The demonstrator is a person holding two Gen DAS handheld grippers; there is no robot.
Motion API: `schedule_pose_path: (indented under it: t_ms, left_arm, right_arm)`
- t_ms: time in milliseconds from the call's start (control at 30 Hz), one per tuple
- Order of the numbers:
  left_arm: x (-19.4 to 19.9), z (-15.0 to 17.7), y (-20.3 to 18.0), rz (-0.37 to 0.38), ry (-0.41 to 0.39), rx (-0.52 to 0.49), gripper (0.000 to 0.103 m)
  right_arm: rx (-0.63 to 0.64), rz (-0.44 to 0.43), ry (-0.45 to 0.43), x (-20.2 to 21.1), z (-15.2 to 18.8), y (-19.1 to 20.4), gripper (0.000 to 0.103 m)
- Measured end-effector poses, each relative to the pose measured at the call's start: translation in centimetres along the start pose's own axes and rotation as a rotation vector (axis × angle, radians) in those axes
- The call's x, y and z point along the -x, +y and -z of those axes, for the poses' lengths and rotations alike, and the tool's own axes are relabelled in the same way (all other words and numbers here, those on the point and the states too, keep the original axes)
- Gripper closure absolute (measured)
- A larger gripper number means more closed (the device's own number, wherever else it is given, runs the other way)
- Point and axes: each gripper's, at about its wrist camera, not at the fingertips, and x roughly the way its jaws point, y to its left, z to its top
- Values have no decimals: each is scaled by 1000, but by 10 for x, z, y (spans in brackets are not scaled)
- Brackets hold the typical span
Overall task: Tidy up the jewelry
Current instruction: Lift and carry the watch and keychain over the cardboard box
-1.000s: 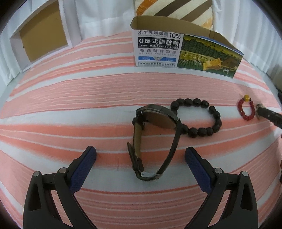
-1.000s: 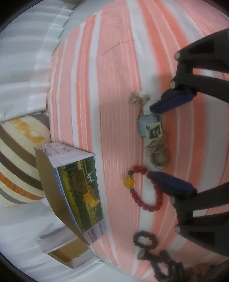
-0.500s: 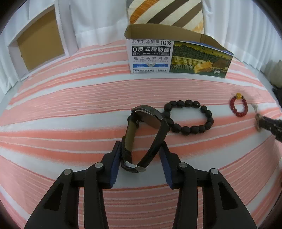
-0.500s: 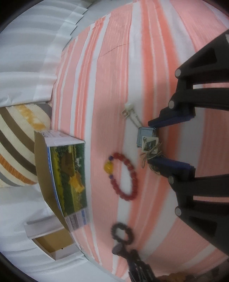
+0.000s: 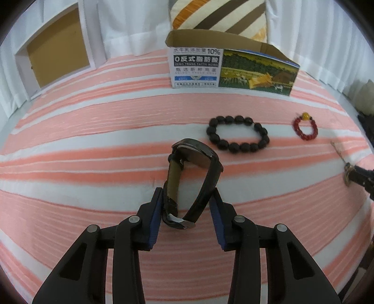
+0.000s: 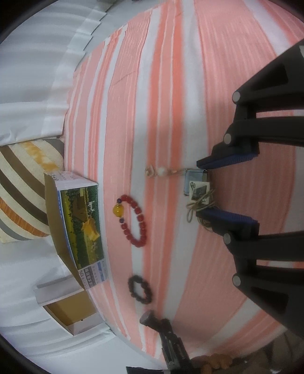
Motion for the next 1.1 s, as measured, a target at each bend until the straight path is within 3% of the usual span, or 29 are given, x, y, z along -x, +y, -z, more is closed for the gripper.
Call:
schedule_pose_path:
  t_ms: [100, 167, 267, 433, 567, 633, 733, 767, 800, 833, 867, 933, 1100]
  left_arm:
    - [1, 3, -3, -9, 0, -13, 61]
    - [1, 3, -3, -11, 0, -12, 56]
    - [3, 2, 1, -11, 3, 3, 39]
    - [6, 7, 6, 8, 9, 14, 26]
    - [0, 5, 4, 19, 22, 16, 22]
    - [-6, 1, 0, 16, 28, 5, 19]
    - [-10, -5, -4, 15, 38, -2, 23]
    - [-10, -7, -4, 17, 37, 0, 38]
    - [-10, -8, -5, 18, 32, -3, 48]
    - [-9, -10, -5, 13, 28, -14, 55]
    - [-9, -10, -4, 22, 30, -11, 58]
    - [-7, -9, -2, 25, 23, 2, 61]
    - [1, -3, -2, 29, 17, 12, 65]
  right_arm:
    - [-1, 11, -10, 3, 5, -2, 67]
    - [-7, 6, -8, 3, 6, -3, 61]
    - [-15, 4, -10, 4, 6, -1, 53]
    - [-38, 42, -2, 4, 10, 5, 47]
    - [-73, 72, -8, -3, 5, 11, 35]
    - [-82, 95, -6, -10, -1, 17, 35]
    - [-110, 126, -7, -17, -9, 22, 33]
    - [-118, 134, -2, -19, -11, 22, 33]
    - [-124, 137, 1, -20, -12, 22, 34]
    - [-131, 146, 0, -19, -13, 21, 39]
    - [-128, 159, -1, -19, -12, 20, 57]
    - [-126, 153, -9, -15, -10, 16, 69]
    - [-119, 93, -61, 7, 1, 11, 72]
